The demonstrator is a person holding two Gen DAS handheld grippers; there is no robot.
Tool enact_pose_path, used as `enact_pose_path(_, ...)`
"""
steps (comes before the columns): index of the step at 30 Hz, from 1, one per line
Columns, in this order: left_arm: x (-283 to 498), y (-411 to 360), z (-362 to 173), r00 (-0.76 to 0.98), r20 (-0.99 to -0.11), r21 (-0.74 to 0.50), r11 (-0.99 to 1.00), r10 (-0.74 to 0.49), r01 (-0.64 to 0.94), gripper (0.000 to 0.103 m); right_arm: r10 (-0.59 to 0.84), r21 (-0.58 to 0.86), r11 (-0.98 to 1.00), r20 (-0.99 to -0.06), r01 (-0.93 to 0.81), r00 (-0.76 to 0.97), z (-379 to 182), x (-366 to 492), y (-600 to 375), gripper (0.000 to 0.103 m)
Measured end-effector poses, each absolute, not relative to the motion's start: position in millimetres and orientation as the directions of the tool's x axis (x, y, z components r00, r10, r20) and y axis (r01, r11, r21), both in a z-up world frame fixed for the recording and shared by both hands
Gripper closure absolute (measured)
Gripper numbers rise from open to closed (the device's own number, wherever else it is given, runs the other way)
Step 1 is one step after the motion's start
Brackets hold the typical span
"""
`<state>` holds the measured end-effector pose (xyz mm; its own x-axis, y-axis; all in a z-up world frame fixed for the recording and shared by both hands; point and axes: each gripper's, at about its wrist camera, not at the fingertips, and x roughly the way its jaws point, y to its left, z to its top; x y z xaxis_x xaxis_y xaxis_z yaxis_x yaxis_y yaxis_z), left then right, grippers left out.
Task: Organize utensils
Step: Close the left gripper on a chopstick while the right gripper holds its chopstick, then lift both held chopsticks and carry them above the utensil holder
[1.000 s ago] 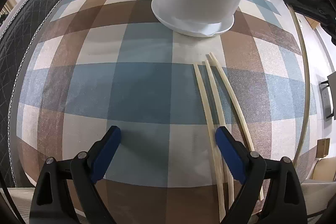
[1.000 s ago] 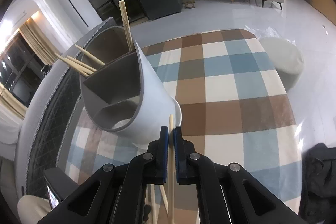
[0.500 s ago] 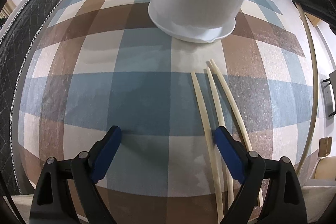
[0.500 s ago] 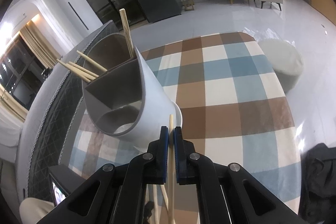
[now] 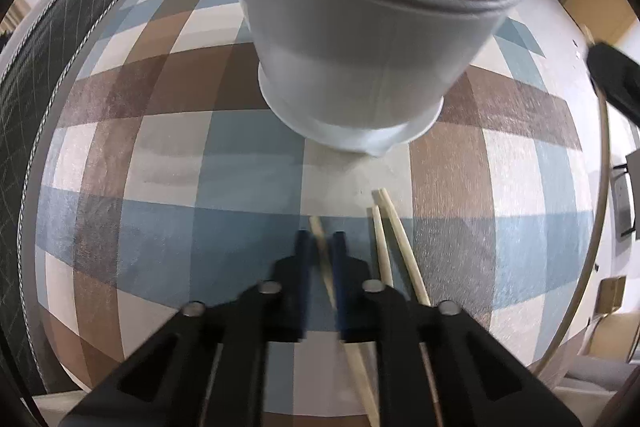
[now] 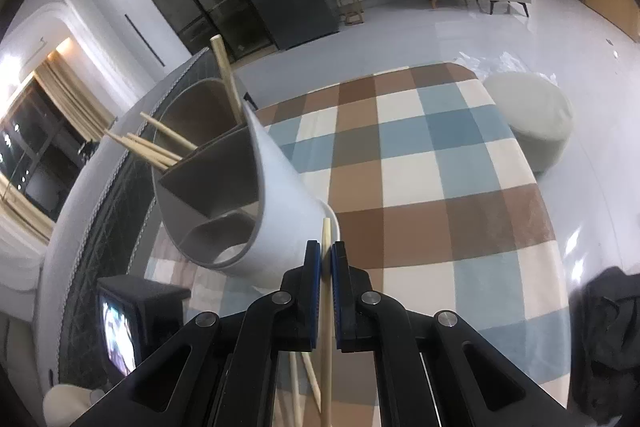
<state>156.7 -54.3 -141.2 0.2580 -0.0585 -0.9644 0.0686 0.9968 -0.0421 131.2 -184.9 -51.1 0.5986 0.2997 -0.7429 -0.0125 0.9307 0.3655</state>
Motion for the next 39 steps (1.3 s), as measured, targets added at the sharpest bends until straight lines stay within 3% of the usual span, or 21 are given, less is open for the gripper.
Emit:
enact_pose_path(14,129.7,-37.4,-59.3,0.506,-0.848,-0.144,0.987,-0.158,0.068,0.103,0.310,0.343,0.936,-0.690,-0.081,0.654,-36.5,93.0,-178.6,0.099)
enact_pose_path(26,100.2,1.0,-34.9,0.557,-0.799,-0.240,0.970,-0.226,0.049,0.103,0.318,0.353,0.930,-0.640,-0.100,0.699,-26.7,51.4,-173.5,0.099)
enact_pose_path(39,83.9,2.1,-18.3,0.526,-0.803,-0.252,0.960,-0.280,0.125,0.103,0.301,0.287,0.947,-0.637,-0.143,0.710,-17.9,20.4,-151.5,0.099)
